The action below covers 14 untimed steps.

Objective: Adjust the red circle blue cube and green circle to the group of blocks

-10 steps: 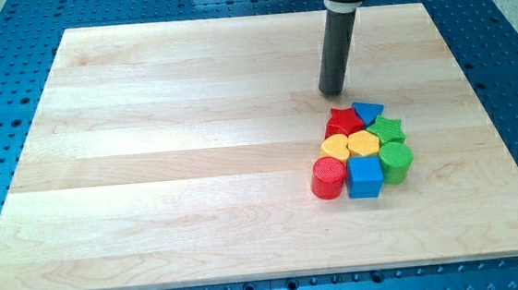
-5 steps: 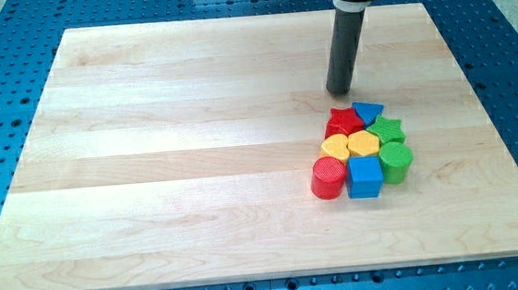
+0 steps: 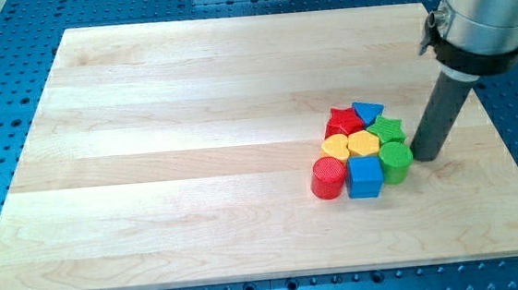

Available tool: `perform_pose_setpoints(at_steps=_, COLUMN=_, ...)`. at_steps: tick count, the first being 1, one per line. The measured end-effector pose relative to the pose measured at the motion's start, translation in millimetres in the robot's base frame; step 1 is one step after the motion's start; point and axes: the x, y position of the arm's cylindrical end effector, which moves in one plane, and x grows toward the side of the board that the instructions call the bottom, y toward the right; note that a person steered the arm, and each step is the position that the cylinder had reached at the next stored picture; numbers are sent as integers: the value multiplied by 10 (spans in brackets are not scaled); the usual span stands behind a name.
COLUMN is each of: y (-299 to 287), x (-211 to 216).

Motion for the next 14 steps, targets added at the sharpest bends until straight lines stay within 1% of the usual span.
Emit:
perform_pose_setpoints(at_steps=2, y=-626, x=611)
perform_pose_setpoints(at_steps=3, y=-482, x=844)
perform_pose_setpoints(at_steps=4, y=-1322, x=909)
perform_pose_setpoints(at_steps=5, y=-1417, x=693)
perform_pose_setpoints(at_steps=6, y=-1105, x=560)
perform_pose_setpoints(at_steps=7, y=-1129, x=565)
perform_pose_setpoints(at_steps=8, y=-1591, x=696)
perform_pose_setpoints(at_steps=9, y=-1790, x=572)
perform_pose_setpoints(at_steps=10, y=-1805, x=480)
perform_pose_setpoints(at_steps=11, y=-1513, x=481)
perform_pose_setpoints(at_steps=12, y=-1312, x=509)
perform_pose_setpoints(at_steps=13, y=-1392, x=640)
perform_pose_setpoints(at_steps=14, y=-1379, x=1153)
